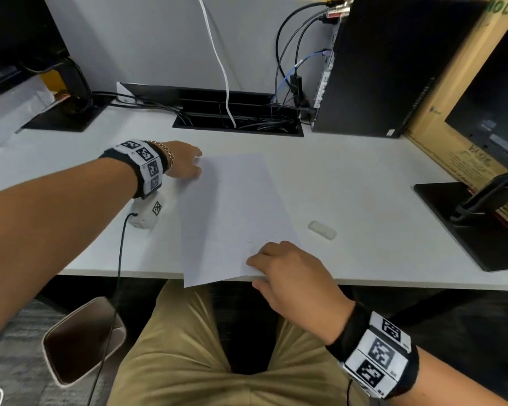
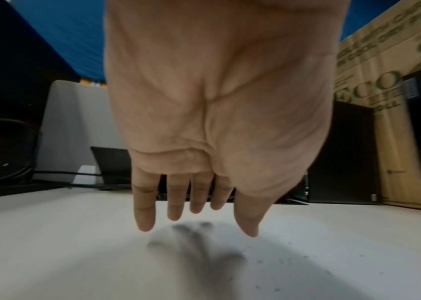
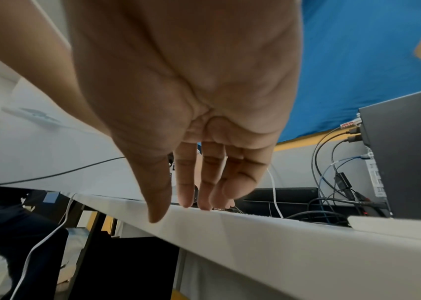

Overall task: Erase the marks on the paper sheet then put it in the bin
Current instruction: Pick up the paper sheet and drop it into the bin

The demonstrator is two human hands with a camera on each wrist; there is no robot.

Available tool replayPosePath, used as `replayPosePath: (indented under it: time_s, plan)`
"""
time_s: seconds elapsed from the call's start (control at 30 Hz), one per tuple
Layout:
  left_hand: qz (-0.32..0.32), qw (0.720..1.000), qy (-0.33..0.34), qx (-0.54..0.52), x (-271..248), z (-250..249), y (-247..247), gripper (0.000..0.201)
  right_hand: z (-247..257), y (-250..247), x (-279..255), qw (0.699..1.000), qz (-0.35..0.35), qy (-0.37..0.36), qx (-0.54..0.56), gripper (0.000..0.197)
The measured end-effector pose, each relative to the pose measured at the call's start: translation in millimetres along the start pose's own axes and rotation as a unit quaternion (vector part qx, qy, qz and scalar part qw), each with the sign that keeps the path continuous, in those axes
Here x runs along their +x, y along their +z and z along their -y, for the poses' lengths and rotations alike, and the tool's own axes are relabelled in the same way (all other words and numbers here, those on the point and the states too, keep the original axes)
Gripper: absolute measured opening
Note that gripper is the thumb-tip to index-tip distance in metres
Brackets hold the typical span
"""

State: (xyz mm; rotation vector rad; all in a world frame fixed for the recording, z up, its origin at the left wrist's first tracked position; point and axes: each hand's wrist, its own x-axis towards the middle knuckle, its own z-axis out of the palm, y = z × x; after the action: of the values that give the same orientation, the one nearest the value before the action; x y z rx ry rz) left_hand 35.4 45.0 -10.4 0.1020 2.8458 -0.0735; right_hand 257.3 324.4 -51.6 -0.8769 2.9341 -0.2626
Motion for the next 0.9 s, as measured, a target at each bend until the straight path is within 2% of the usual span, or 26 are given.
replayPosePath:
  time_s: [0.13,0.27,0.4,0.5,0.6,0.7,0.9]
  plan:
    - [-0.026,0.999,-0.004,-0.040,10.7,1.8,8.8,0.069,-2.5,7.4,3.0,0.999,-0.031,-0.006,-0.009,0.027]
    - [-0.027,0.999,-0.018,-0.034,13.2,1.1,10.5,0.066,-10.4,12.5,-1.2,0.997,-0.068,-0.029,0.006,0.034]
    - [-0.029,0.997,-0.033,-0.063,10.5,10.9,6.4,0.044,-22.0,9.1,-13.6,0.996,-0.084,-0.024,0.034,0.036]
    - [-0.018,0.995,-0.029,-0.093,1.4,21.2,6.3,0.024,-34.2,6.7,-25.9,0.992,-0.094,0.017,0.086,0.030]
    - [-0.004,0.993,-0.018,-0.114,-13.7,34.3,9.0,0.013,-44.6,1.3,-33.4,0.986,-0.084,0.071,0.123,0.025]
    - [0.015,0.985,-0.021,-0.170,-33.4,48.0,11.0,0.004,-50.1,-5.5,-39.0,0.963,-0.103,0.129,0.213,0.017]
    - [0.045,0.941,-0.056,-0.330,-83.5,65.0,26.8,0.006,-48.3,-17.3,-41.8,0.879,-0.066,0.217,0.419,0.020]
